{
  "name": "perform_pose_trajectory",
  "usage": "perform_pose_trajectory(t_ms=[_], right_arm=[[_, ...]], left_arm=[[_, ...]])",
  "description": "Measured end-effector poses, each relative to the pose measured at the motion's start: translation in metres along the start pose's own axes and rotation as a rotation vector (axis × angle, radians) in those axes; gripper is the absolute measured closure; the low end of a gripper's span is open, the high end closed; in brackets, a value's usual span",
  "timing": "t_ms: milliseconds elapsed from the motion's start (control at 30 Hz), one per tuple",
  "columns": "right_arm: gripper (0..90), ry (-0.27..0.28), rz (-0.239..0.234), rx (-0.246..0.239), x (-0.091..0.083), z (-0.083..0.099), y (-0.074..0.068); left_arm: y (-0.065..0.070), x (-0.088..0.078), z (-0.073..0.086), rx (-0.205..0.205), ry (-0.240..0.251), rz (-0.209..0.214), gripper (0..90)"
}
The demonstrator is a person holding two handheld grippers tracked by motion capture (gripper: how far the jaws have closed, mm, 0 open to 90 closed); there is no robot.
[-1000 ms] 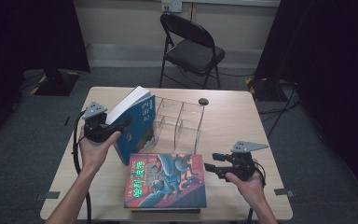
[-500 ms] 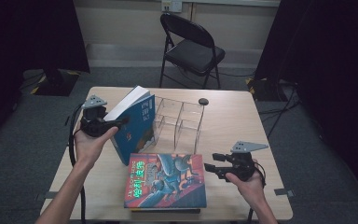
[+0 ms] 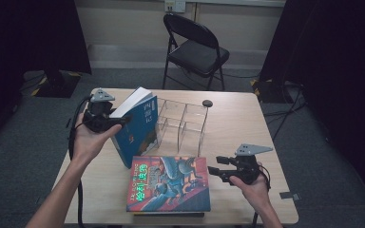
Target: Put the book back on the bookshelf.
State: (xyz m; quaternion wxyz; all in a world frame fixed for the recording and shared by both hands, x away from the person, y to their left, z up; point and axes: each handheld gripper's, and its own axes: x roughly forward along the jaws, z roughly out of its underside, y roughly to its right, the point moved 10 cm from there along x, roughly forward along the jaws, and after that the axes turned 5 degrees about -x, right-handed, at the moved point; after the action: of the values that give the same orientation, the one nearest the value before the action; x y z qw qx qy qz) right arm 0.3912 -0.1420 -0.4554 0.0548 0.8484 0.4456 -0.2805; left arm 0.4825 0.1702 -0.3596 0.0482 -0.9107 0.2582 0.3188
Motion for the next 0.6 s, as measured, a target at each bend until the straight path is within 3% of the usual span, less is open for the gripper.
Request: perform_pose_trajectory(t_ms=[33, 67, 100, 133, 233, 267, 300, 333, 367, 400, 433, 467, 500, 533, 567, 600], right_arm=[[41.4, 0.000, 0.000, 0.000, 0.000, 0.000, 0.000], [41.5, 0.006, 0.001, 0.004, 0.000, 0.000, 0.001], [41.5, 0.006, 0.001, 0.004, 0.000, 0.000, 0.001], [41.4, 0.001, 0.000, 0.006, 0.001, 0.001, 0.001], [41.5, -0.003, -0.004, 0.004, 0.001, 0.001, 0.000], [41.4, -0.004, -0.005, 0.004, 0.002, 0.001, 0.000], [41.4, -0.004, -0.005, 0.004, 0.002, 0.001, 0.000], [41.5, -0.005, -0.002, 0.003, 0.002, 0.001, 0.001], [41.5, -0.005, -0.002, 0.003, 0.002, 0.001, 0.001], [41.5, 0.000, 0.006, 0.009, 0.002, 0.001, 0.001], [41.5, 0.000, 0.006, 0.009, 0.002, 0.001, 0.001], [41.5, 0.003, 0.006, 0.008, 0.002, 0.001, 0.002], [41.5, 0.004, 0.008, 0.009, 0.002, 0.001, 0.002], [41.6, 0.004, 0.008, 0.010, 0.002, 0.001, 0.002], [41.6, 0.004, 0.009, 0.011, 0.002, 0.001, 0.002], [41.6, 0.005, 0.010, 0.011, 0.002, 0.001, 0.002]], left_arm=[[0.000, 0.000, 0.000, 0.000, 0.000, 0.000, 54.7], [0.000, 0.000, -0.003, -0.028, -0.019, 0.010, 55.1], [0.000, 0.000, -0.003, -0.028, -0.019, 0.010, 55.0], [0.000, 0.000, -0.005, -0.021, -0.067, 0.012, 54.5], [0.002, 0.001, -0.008, -0.018, -0.099, 0.004, 54.4], [0.003, 0.002, -0.010, -0.007, -0.146, 0.017, 54.3], [0.003, 0.002, -0.010, -0.007, -0.146, 0.017, 54.7], [0.004, 0.004, -0.012, -0.014, -0.182, 0.058, 54.4], [0.004, 0.004, -0.012, -0.014, -0.182, 0.058, 54.1], [0.003, 0.006, -0.013, -0.028, -0.231, 0.098, 54.0], [0.003, 0.006, -0.013, -0.028, -0.231, 0.098, 53.7], [0.002, 0.010, -0.013, -0.022, -0.277, 0.100, 53.5], [0.002, 0.010, -0.013, -0.022, -0.277, 0.100, 53.5], [0.000, 0.016, -0.015, -0.017, -0.304, 0.068, 53.6], [0.000, 0.016, -0.015, -0.017, -0.304, 0.068, 53.3], [0.000, 0.021, -0.015, -0.020, -0.350, 0.056, 51.8]])
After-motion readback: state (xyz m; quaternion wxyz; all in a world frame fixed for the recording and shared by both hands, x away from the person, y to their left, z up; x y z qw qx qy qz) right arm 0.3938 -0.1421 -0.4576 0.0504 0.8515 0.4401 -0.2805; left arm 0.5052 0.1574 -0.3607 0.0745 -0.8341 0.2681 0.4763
